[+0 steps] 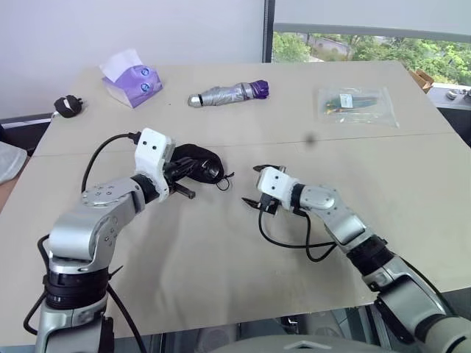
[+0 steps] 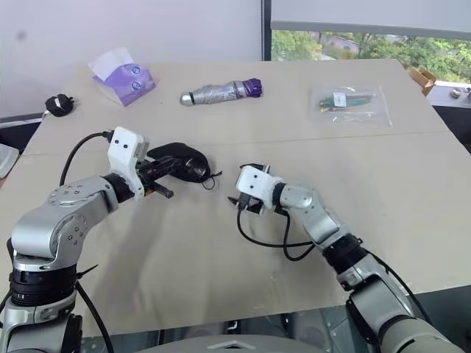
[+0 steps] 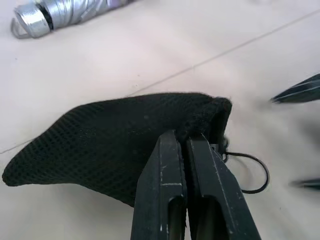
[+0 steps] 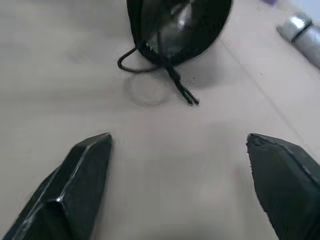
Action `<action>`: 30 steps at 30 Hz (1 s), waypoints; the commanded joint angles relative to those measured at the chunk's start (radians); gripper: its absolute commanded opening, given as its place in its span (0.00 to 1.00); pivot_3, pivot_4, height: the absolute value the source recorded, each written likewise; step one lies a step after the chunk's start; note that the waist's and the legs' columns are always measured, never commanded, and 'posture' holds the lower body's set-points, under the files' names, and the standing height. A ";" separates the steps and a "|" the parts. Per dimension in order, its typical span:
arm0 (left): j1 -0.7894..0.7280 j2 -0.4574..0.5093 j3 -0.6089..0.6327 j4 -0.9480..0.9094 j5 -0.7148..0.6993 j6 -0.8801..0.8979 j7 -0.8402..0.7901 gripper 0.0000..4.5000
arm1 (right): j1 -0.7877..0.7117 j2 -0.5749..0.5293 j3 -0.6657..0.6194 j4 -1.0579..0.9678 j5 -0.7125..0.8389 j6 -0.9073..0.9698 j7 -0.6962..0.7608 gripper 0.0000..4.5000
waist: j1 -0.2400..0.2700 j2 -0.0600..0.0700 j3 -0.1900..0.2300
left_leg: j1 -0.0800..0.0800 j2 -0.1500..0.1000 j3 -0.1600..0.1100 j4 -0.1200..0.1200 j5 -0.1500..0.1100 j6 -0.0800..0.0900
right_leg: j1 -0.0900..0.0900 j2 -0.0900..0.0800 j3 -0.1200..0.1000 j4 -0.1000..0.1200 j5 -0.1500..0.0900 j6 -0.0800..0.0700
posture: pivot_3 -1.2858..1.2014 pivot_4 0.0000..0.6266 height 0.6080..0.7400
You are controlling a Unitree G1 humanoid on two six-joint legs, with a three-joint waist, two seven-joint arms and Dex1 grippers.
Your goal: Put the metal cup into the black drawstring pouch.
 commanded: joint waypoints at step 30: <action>0.040 0.000 0.077 -0.139 -0.047 0.056 0.083 0.00 | -0.149 0.211 -0.123 0.288 -0.043 -0.109 -0.069 0.01 | -0.023 0.000 0.000 | 0.001 0.000 -0.004 -0.002 0.001 -0.002 | 0.000 -0.009 -0.003 0.002 0.001 -0.001 | 0.52 0.24 1.00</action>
